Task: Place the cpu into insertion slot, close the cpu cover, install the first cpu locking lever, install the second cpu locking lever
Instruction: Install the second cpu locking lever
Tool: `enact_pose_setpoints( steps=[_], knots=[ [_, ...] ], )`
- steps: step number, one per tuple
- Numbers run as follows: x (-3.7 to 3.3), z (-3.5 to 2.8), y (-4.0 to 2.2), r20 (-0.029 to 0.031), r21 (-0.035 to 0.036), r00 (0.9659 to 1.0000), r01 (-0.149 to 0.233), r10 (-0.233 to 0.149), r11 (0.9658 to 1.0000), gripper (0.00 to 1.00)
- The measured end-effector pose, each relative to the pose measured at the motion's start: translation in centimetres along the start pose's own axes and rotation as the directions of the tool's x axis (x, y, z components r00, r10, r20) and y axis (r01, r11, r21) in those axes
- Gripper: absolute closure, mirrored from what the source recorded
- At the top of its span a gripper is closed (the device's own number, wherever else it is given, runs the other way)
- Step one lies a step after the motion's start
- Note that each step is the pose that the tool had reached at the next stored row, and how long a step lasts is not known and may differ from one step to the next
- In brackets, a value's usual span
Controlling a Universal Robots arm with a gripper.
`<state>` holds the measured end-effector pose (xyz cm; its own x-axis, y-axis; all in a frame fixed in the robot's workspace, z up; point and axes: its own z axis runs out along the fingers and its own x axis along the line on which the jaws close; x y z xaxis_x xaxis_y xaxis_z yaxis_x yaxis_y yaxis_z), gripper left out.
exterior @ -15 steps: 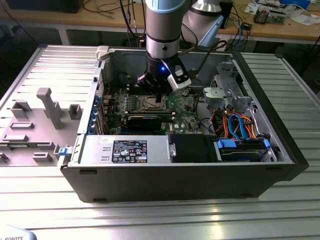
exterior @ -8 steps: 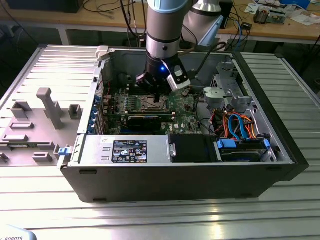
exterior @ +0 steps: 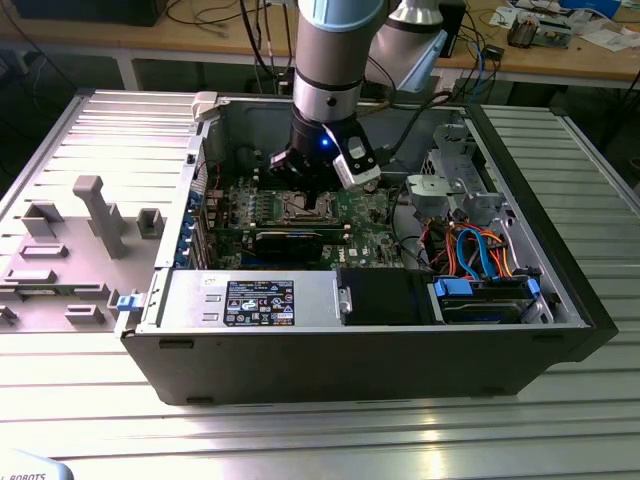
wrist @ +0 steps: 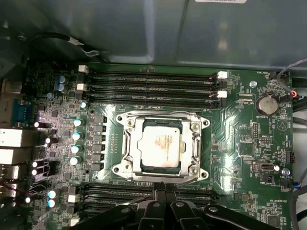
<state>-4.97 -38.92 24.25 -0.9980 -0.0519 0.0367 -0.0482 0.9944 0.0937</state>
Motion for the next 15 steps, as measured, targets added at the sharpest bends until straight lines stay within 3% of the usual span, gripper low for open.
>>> enact_pose_setpoints(
  steps=[1, 2, 8, 12, 15],
  knots=[
    [0.15, 0.06, -0.01, -0.0167, -0.0009, 0.9999, -0.002, 0.002, 1.0, 0.89],
    [0.29, 0.07, -0.16, -0.0215, -0.0011, 0.9998, -0.002, 0.002, 1.0, 0.89],
    [1.68, 0.37, -0.49, -0.0218, -0.0034, 0.9998, -0.002, 0.002, 1.0, 0.89],
    [1.84, 0.5, -1.17, -0.0207, -0.0304, 0.9998, 0.0, 0.0, 0.9995, 0.89],
    [1.99, 0.51, -1.47, -0.0203, -0.0408, 0.9998, 0.0, -0.001, 0.9992, 0.89]
  ],
)
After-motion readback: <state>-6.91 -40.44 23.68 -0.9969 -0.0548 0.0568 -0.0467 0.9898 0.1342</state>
